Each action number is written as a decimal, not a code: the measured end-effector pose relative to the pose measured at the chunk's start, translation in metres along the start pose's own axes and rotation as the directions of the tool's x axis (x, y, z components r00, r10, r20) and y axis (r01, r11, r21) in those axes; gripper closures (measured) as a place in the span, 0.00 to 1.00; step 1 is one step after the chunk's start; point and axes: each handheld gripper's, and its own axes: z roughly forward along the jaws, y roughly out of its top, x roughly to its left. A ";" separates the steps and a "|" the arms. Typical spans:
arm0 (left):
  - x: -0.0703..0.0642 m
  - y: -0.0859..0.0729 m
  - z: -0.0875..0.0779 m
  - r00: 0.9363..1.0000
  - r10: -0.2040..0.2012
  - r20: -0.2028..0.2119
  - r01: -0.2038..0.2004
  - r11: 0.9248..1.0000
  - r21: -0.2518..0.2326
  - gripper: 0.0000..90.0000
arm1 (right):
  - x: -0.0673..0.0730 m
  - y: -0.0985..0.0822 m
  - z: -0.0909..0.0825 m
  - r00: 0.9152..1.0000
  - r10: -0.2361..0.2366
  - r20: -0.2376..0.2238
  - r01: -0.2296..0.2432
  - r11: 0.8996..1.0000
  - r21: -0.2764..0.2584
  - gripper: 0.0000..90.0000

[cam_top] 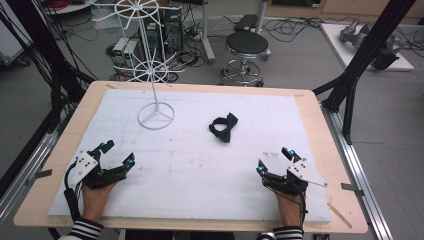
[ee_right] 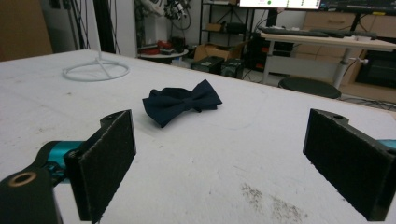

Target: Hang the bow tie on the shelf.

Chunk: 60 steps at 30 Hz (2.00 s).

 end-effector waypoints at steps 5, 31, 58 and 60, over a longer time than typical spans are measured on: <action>0.000 0.000 0.000 1.000 0.005 0.000 -0.005 1.000 0.001 0.15 | 0.002 0.015 0.005 1.000 -0.020 -0.011 0.021 1.000 0.012 0.09; 0.000 0.000 0.000 1.000 0.007 0.002 -0.007 1.000 0.005 0.15 | 0.008 0.083 0.071 0.981 -0.070 -0.182 0.103 0.979 0.175 0.09; 0.000 0.000 0.001 1.000 0.001 0.004 -0.001 1.000 0.008 0.15 | 0.020 0.103 0.137 0.950 -0.086 -0.301 0.179 0.938 0.296 0.09; 0.000 0.000 0.001 1.000 0.000 0.006 0.000 1.000 0.007 0.15 | 0.021 0.105 0.141 0.947 -0.088 -0.309 0.185 0.935 0.301 0.09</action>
